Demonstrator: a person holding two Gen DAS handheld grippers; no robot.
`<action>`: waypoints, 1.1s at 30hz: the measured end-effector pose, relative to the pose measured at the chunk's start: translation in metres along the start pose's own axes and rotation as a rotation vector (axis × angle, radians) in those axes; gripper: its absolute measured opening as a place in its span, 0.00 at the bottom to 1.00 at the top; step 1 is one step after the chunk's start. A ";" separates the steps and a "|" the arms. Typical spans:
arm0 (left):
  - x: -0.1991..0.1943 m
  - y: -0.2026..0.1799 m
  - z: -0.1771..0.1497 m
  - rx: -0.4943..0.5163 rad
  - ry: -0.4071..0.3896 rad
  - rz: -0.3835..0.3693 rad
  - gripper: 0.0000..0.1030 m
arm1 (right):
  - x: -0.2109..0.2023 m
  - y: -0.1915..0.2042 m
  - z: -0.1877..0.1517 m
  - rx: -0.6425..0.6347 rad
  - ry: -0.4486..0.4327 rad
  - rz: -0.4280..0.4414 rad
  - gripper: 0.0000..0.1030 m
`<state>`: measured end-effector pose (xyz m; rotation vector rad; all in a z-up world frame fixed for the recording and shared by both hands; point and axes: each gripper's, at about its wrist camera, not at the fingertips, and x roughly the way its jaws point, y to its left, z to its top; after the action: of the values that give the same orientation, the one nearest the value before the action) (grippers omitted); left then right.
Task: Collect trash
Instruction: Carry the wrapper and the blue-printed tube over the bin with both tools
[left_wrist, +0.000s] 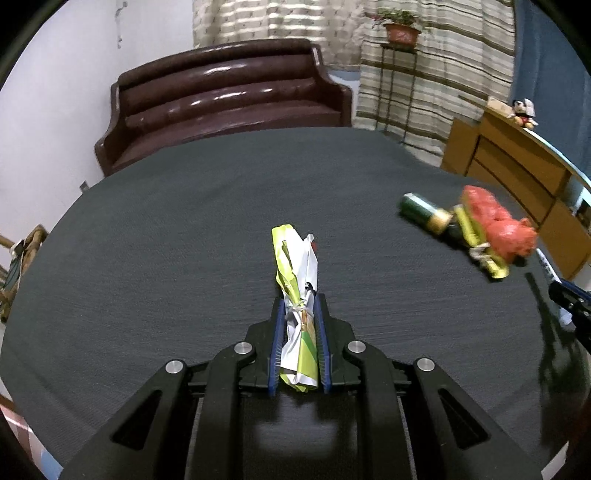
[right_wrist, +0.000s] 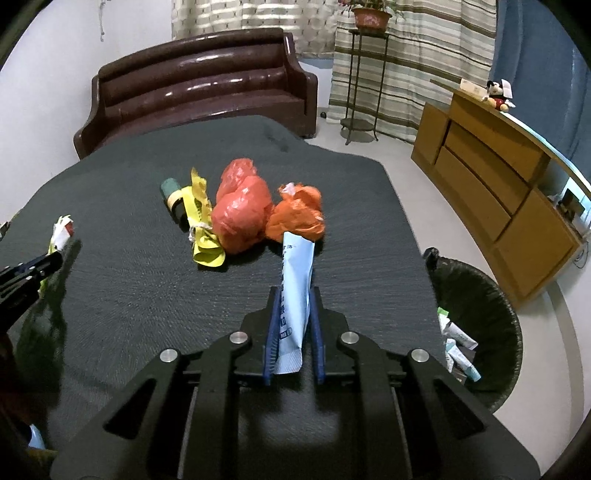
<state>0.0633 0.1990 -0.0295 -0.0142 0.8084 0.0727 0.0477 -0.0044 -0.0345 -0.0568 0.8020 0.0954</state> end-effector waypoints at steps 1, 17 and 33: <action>-0.001 -0.003 0.000 0.004 -0.004 -0.007 0.17 | -0.003 -0.004 0.000 0.003 -0.008 -0.003 0.15; -0.025 -0.127 0.005 0.129 -0.079 -0.190 0.17 | -0.036 -0.091 -0.016 0.091 -0.086 -0.101 0.15; -0.027 -0.242 0.005 0.273 -0.107 -0.298 0.17 | -0.046 -0.186 -0.033 0.235 -0.110 -0.177 0.15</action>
<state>0.0650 -0.0439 -0.0101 0.1263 0.6966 -0.3163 0.0126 -0.1952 -0.0218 0.0987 0.6909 -0.1615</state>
